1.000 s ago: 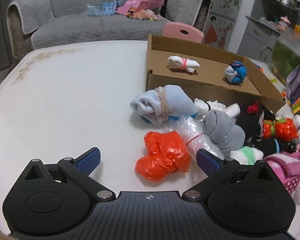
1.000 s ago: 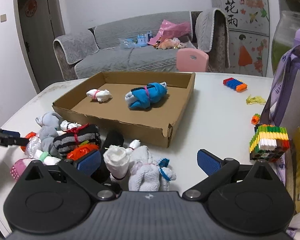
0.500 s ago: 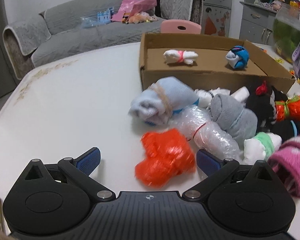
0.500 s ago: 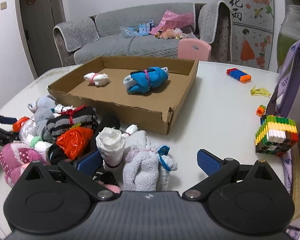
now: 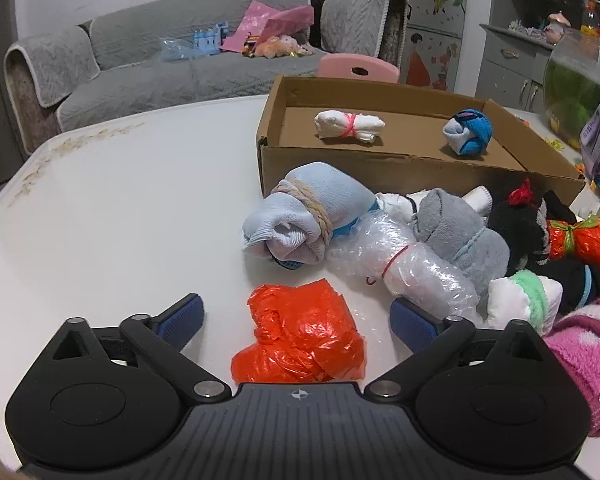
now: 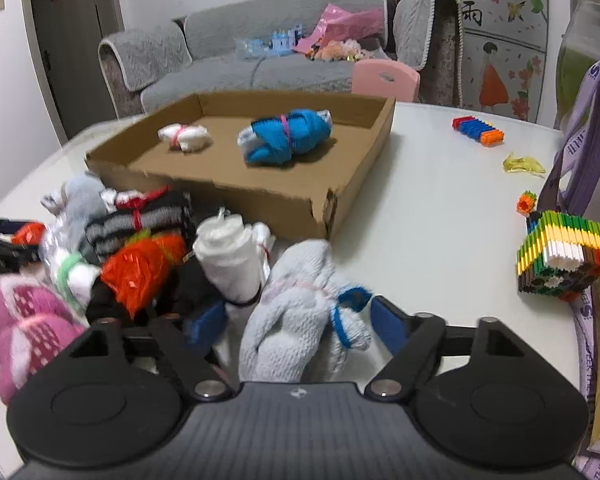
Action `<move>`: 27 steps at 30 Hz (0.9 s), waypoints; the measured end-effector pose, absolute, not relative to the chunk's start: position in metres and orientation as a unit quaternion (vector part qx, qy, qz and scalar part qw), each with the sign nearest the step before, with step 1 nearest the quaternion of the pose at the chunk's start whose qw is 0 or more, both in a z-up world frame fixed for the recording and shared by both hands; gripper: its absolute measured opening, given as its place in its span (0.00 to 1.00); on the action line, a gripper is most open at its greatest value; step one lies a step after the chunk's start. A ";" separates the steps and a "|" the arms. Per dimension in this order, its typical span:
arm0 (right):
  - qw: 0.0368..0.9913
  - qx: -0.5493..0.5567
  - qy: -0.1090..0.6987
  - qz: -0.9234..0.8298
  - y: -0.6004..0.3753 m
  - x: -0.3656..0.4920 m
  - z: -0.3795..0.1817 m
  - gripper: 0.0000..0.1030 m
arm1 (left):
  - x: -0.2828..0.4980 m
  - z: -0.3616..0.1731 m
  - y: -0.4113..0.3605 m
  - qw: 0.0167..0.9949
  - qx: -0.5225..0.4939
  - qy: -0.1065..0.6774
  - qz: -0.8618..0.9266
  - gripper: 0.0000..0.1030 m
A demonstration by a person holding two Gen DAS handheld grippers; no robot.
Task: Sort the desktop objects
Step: 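Return both grippers to the pile and approach the red bag and white sock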
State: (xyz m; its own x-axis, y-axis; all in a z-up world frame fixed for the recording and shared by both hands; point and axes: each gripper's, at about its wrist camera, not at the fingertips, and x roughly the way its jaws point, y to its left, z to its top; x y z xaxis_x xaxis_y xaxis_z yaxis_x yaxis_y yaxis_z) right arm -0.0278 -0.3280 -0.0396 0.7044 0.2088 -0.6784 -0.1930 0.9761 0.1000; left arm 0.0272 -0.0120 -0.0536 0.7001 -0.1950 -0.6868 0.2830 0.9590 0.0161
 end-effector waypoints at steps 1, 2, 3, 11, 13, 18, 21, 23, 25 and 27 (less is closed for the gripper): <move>0.922 0.007 0.371 0.108 -0.327 -0.028 -0.041 0.64 | 0.026 -0.053 -0.013 0.921 0.061 0.363 -0.131 0.94; 0.923 0.005 0.370 0.105 -0.327 -0.029 -0.041 0.63 | 0.025 -0.053 -0.013 0.921 0.063 0.360 -0.133 0.91; 0.924 0.006 0.368 0.104 -0.328 -0.031 -0.040 0.63 | 0.024 -0.052 -0.013 0.921 0.064 0.358 -0.136 0.88; 0.924 0.026 0.366 0.105 -0.339 -0.034 -0.036 0.60 | 0.018 -0.050 -0.014 0.920 0.062 0.362 -0.136 0.78; 0.924 0.020 0.367 0.106 -0.340 -0.035 -0.036 0.62 | 0.017 -0.049 -0.016 0.920 0.062 0.362 -0.135 0.78; 0.925 0.025 0.364 0.104 -0.347 -0.039 -0.034 0.65 | 0.018 -0.050 -0.017 0.922 0.059 0.360 -0.132 0.79; 0.927 0.038 0.359 0.101 -0.356 -0.042 -0.031 0.66 | 0.018 -0.051 -0.017 0.922 0.059 0.360 -0.131 0.79; 0.926 0.042 0.362 0.097 -0.359 -0.041 -0.033 0.66 | 0.018 -0.051 -0.016 0.922 0.058 0.359 -0.130 0.80; 0.925 0.043 0.365 0.093 -0.360 -0.040 -0.035 0.61 | 0.018 -0.051 -0.016 0.923 0.058 0.358 -0.130 0.81; 0.925 0.042 0.368 0.088 -0.361 -0.039 -0.036 0.50 | 0.019 -0.052 -0.016 0.923 0.057 0.358 -0.130 0.81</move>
State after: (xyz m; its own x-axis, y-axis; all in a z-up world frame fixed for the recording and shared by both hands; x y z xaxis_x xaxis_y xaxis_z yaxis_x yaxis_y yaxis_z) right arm -0.0390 -0.3608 -0.0363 0.7143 0.1939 -0.6724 -0.1322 0.9809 0.1424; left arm 0.0185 -0.0164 -0.0515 0.7092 -0.1993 -0.6763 0.2817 0.9594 0.0126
